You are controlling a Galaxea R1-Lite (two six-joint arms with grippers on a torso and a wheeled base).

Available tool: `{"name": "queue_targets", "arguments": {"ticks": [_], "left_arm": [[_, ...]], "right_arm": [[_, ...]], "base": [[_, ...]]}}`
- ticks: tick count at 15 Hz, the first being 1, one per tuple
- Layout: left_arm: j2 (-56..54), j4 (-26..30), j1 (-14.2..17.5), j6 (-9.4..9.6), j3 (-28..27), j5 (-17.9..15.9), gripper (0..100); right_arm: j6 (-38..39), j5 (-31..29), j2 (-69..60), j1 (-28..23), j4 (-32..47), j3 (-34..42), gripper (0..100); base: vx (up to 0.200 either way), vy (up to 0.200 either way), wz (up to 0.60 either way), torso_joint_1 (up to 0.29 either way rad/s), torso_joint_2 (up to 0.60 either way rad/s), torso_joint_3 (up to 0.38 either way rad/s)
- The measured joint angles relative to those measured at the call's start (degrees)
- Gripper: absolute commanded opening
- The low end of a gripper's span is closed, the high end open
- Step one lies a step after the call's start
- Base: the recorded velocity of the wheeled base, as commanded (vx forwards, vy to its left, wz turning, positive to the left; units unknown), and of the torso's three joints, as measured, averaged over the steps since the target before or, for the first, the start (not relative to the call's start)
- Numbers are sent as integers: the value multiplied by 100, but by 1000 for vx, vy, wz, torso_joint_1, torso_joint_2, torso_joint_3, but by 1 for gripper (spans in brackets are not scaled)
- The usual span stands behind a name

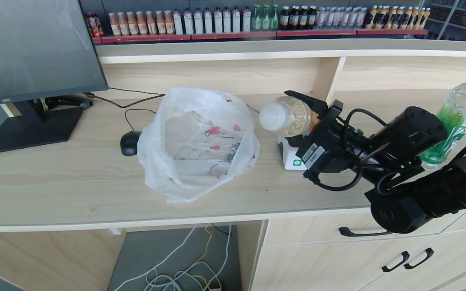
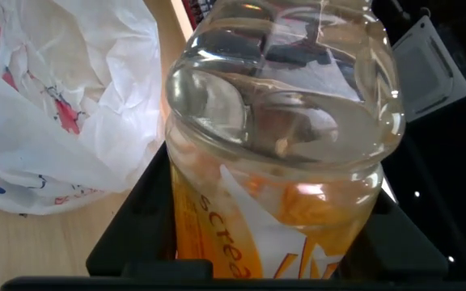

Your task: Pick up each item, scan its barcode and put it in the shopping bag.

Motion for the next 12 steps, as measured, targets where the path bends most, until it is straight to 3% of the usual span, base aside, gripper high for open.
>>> {"name": "queue_targets", "arguments": {"ticks": [12], "left_arm": [[0, 0, 0, 2, 0, 0, 100]], "right_arm": [[-44, 0, -9, 0, 0, 37, 0]], "base": [[0, 0, 0, 0, 0, 0]]}}
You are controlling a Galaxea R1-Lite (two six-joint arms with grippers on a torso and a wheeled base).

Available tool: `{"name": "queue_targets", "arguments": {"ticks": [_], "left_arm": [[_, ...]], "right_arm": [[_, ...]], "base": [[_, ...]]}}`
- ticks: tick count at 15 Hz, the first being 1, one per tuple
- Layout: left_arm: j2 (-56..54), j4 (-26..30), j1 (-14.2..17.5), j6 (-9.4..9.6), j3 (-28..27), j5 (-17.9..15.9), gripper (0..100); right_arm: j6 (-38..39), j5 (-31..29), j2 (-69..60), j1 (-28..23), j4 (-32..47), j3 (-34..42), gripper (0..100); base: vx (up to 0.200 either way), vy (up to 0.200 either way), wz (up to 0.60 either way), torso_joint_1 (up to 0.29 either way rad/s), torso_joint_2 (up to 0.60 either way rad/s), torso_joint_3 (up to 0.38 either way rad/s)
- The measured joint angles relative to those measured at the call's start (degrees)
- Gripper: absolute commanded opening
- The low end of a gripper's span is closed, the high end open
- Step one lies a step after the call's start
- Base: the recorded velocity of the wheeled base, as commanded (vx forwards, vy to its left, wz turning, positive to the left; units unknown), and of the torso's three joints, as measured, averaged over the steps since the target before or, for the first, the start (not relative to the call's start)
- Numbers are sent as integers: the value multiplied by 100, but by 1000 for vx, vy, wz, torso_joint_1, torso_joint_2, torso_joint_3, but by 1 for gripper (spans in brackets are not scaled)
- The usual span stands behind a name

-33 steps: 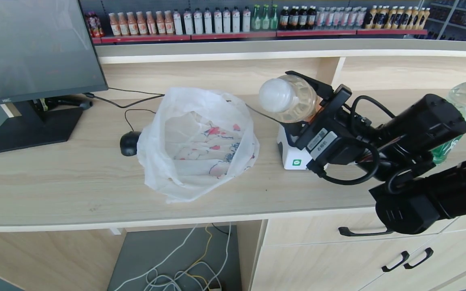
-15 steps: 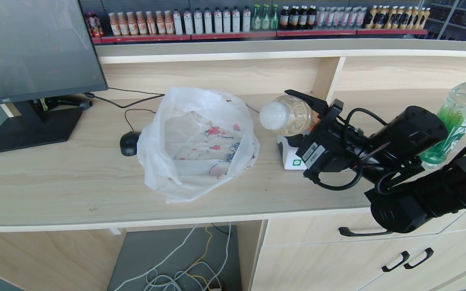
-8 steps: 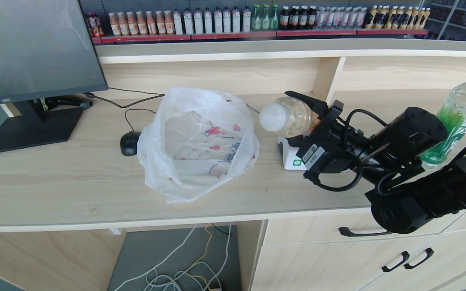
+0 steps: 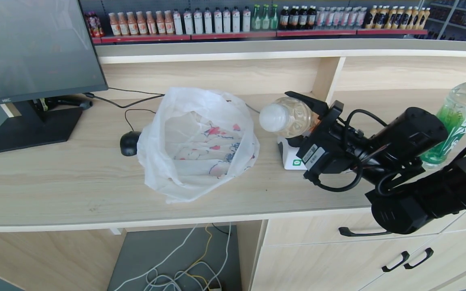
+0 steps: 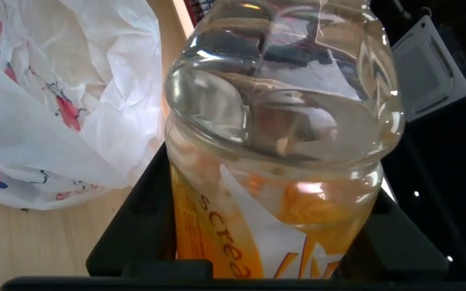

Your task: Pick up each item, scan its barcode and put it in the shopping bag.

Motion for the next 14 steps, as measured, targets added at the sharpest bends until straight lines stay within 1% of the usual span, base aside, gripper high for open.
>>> {"name": "queue_targets", "arguments": {"ticks": [5, 8, 10, 12, 14], "left_arm": [[0, 0, 0, 0, 0, 0, 100], [0, 0, 0, -4, 0, 0, 100], [0, 0, 0, -2, 0, 0, 100], [0, 0, 0, 0, 0, 0, 100], [0, 0, 0, 0, 0, 0, 100]], "right_arm": [[121, -7, -65, 7, 1, 0, 0], [479, -132, -257, 223, -2, 0, 0], [752, -374, -402, 501, 0, 0, 0], [1095, -558, -516, 667, -5, -11, 0], [1541, -1062, -646, 851, -2, -118, 0]], "base": [[0, 0, 0, 0, 0, 0], [0, 0, 0, 0, 0, 0], [0, 0, 0, 0, 0, 0], [0, 0, 0, 0, 0, 0], [0, 0, 0, 0, 0, 0]]}}
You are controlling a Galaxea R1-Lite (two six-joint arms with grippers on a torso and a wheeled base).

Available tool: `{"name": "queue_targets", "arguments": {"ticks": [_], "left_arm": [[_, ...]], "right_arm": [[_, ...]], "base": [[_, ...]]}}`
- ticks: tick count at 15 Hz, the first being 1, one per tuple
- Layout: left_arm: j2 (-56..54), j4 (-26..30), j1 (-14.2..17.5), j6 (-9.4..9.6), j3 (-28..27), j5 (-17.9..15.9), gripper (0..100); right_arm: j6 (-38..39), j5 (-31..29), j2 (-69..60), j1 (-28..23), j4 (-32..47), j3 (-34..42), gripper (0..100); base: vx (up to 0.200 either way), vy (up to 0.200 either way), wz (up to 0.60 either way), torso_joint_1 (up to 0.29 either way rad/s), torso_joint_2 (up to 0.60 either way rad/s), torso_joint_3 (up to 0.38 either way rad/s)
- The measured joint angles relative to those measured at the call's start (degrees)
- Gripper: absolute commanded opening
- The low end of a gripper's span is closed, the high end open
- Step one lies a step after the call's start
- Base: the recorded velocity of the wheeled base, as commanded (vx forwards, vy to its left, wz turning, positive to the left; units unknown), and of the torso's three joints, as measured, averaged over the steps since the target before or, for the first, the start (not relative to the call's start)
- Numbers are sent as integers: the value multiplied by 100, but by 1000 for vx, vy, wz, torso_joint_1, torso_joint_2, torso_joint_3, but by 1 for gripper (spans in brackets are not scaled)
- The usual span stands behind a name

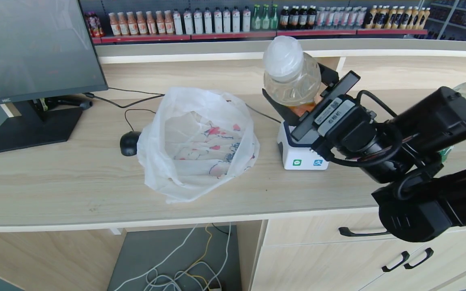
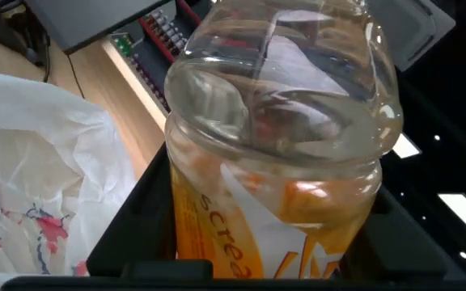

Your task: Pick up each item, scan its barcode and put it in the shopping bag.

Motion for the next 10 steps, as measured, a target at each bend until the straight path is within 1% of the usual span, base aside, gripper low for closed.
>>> {"name": "queue_targets", "arguments": {"ticks": [2, 3, 5, 6, 8, 10], "left_arm": [[0, 0, 0, -2, 0, 0, 100], [0, 0, 0, 0, 0, 0, 100], [0, 0, 0, -2, 0, 0, 100], [0, 0, 0, 0, 0, 0, 100], [0, 0, 0, -4, 0, 0, 100], [0, 0, 0, -2, 0, 0, 100]], "right_arm": [[517, -640, -132, 218, -5, -80, 0], [844, -1097, -212, 364, 9, -102, 0], [1332, -1684, -443, 614, 367, -124, 0], [1545, -1833, -584, 681, 677, -168, 0], [2069, -1916, -868, 667, 1330, -347, 0], [2781, -2192, -1146, 614, 1785, -455, 0]], "base": [[0, 0, 0, 0, 0, 0], [0, 0, 0, 0, 0, 0], [0, 0, 0, 0, 0, 0], [0, 0, 0, 0, 0, 0], [0, 0, 0, 0, 0, 0], [0, 0, 0, 0, 0, 0]]}}
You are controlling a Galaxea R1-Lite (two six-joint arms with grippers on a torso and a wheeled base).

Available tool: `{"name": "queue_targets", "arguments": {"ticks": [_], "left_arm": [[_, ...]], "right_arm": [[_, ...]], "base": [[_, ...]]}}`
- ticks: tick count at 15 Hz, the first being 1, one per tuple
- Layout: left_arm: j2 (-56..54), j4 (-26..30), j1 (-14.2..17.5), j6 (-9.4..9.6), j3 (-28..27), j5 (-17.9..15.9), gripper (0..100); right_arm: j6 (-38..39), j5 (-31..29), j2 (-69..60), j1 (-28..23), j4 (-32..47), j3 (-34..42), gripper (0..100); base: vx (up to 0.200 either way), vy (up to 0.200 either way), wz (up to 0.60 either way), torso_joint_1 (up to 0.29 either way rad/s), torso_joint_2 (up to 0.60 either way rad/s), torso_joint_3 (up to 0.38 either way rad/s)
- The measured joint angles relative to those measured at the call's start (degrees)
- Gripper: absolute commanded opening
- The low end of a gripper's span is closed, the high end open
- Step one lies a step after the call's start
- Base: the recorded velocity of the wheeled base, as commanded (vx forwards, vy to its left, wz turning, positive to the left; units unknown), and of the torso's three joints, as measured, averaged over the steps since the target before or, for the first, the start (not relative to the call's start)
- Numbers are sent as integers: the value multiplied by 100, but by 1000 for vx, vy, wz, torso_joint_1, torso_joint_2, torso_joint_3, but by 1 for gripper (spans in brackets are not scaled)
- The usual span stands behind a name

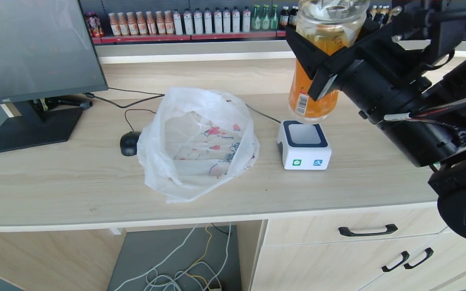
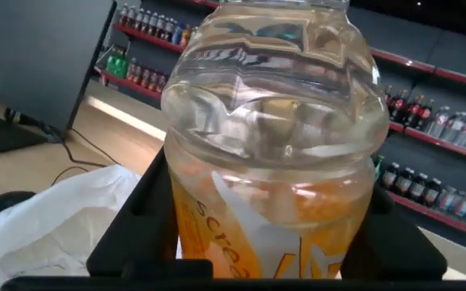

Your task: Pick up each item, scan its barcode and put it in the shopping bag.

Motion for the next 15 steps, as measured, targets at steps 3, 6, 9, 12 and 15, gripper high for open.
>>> {"name": "queue_targets", "arguments": {"ticks": [3, 6, 9, 12, 15], "left_arm": [[0, 0, 0, 2, 0, 0, 100], [0, 0, 0, 2, 0, 0, 100], [0, 0, 0, -1, 0, 0, 100], [0, 0, 0, 0, 0, 0, 100], [0, 0, 0, 2, 0, 0, 100]], "right_arm": [[866, -101, -215, -27, 85, -22, 0], [1593, -460, -339, -74, 82, 83, 0], [2233, -873, -402, -96, 22, 344, 0], [2344, -985, -424, -101, -240, 653, 0], [2369, -974, -402, -137, -375, 727, 0]], "base": [[0, 0, 0, 0, 0, 0], [0, 0, 0, 0, 0, 0], [0, 0, 0, 0, 0, 0], [0, 0, 0, 0, 0, 0], [0, 0, 0, 0, 0, 0]]}}
